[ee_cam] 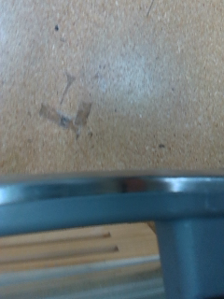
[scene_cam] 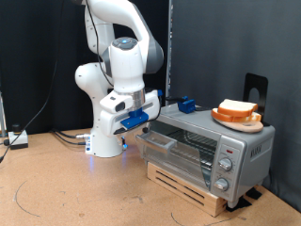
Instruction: Make a piece of toast with the oven
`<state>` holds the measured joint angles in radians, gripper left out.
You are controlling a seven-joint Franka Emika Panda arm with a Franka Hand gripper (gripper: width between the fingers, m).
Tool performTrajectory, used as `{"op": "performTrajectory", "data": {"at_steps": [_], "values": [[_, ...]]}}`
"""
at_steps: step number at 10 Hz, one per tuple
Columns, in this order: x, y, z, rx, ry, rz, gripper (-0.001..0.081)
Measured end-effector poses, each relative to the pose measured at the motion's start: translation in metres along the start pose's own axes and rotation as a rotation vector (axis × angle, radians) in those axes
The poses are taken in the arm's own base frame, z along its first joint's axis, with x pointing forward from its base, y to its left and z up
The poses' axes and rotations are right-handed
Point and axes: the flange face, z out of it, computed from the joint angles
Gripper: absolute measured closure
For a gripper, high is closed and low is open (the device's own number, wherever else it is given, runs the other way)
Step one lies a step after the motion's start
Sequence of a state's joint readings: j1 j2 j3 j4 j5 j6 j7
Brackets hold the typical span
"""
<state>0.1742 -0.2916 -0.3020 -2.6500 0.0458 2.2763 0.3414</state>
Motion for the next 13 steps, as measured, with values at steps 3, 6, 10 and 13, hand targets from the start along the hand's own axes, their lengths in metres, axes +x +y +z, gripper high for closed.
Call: {"op": "performTrajectory", "data": {"at_steps": [3,6,10,13], "values": [[0.019,0.016,0.012,-0.027,0.018,0.037,-0.0003],[0.041,0.027,0.028,-0.046,0.046,0.07,-0.0003],[0.068,0.019,0.035,-0.006,0.082,0.056,-0.0003],[0.077,0.021,0.039,-0.01,0.074,0.078,-0.0003]]}}
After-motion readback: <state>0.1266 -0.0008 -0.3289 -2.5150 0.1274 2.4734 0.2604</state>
